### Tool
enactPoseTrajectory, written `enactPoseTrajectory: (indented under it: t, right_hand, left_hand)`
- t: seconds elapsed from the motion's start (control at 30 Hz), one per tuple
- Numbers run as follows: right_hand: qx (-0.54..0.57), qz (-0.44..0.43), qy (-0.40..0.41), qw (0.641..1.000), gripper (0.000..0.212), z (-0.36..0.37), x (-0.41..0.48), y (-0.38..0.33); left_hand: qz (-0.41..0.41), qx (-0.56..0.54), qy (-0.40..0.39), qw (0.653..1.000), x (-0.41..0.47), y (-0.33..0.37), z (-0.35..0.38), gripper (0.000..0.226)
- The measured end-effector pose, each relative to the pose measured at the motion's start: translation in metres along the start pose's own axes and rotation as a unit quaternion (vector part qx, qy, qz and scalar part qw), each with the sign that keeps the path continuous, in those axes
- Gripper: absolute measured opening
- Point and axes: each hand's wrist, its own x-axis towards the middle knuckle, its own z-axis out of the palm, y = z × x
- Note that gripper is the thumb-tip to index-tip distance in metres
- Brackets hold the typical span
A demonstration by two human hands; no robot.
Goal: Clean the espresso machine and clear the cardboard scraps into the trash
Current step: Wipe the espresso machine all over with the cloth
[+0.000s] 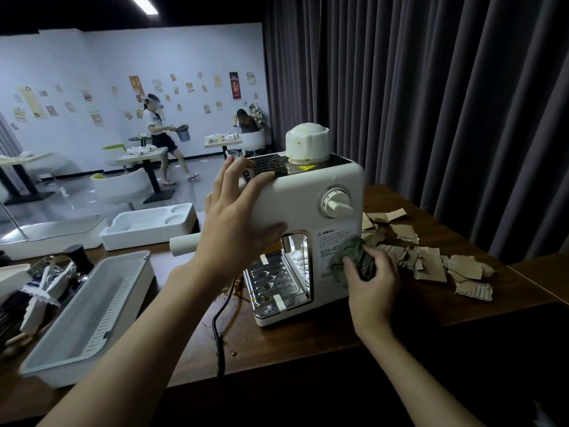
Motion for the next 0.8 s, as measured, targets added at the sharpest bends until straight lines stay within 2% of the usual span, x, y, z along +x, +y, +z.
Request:
enactPoseTrajectory:
  t: [0.07,0.23,0.37,0.4,0.47,0.67,0.8]
  right_hand:
    - [-0.006,0.016,-0.01,1.0,0.03,0.004,-0.009,-0.003]
    - [-0.031,-0.057,-0.116,0.991,0.037,0.007,-0.026,0.004]
    - [0.005,0.054,-0.061,0.997,0.036,-0.001,-0.009,0.015]
    - [-0.001,0.057,-0.045,0.997,0.035,-0.001,-0.008,0.015]
    - [-0.035,0.032,-0.045,0.998,0.029,0.002,-0.015,0.012]
    - [-0.079,-0.038,-0.155,0.984,0.023,-0.001,-0.025,0.016]
    - [-0.083,0.069,-0.098,0.989,0.025,-0.007,-0.015,0.022]
  left_hand:
    - [0.001,0.005,0.0,1.0,0.0,0.0,0.001,0.076]
    - [0.008,0.003,0.003,1.0,0.0,0.0,0.0,0.075]
    - [0.02,0.02,-0.008,1.0,-0.001,-0.003,-0.003,0.079]
    - [0.019,0.02,-0.009,1.0,-0.002,-0.003,-0.004,0.079]
    - [0.016,0.014,-0.006,1.0,-0.002,-0.003,-0.003,0.079]
    - [0.016,0.008,-0.004,1.0,-0.003,-0.004,-0.002,0.076]
    - [0.015,0.008,-0.006,1.0,-0.004,-0.004,-0.003,0.076]
